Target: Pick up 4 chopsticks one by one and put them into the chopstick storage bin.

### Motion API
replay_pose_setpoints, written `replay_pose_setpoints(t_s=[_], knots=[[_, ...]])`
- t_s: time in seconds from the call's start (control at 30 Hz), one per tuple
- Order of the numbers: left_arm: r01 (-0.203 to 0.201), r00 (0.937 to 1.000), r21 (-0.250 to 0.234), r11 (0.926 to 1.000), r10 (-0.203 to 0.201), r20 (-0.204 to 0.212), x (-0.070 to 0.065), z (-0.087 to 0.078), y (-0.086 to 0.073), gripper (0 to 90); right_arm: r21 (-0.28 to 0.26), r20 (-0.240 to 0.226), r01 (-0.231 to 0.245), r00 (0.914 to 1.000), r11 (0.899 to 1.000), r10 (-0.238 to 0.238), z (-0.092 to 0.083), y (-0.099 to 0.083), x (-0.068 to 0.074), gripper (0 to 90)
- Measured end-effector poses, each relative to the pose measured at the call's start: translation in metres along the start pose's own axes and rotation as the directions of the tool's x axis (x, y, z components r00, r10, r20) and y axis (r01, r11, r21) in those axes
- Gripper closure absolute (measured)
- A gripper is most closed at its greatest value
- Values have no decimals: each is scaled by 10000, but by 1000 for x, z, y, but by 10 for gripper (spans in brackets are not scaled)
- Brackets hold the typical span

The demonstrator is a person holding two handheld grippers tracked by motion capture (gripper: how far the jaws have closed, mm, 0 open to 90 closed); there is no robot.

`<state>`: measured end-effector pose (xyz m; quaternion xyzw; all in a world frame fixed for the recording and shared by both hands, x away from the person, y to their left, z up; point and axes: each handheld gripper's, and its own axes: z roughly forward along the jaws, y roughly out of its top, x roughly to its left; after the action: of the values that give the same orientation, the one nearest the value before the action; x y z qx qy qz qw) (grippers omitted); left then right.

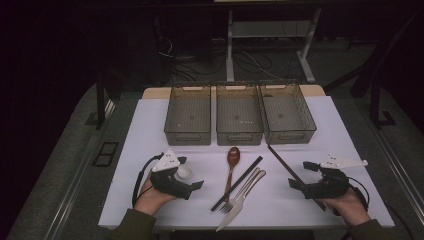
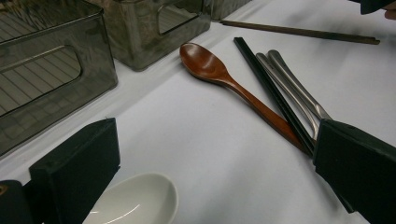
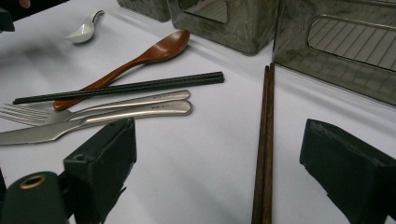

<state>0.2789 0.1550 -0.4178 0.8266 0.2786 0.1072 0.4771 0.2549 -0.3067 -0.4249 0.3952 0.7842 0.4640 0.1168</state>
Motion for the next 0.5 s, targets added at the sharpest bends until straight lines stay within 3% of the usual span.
replay_pose_setpoints(t_s=[0.5], knots=[[55, 10000, -23, 10000, -55, -24, 1, 2, 3, 0, -119, -29, -43, 10000, 9999, 43, 1, 0, -2, 105]])
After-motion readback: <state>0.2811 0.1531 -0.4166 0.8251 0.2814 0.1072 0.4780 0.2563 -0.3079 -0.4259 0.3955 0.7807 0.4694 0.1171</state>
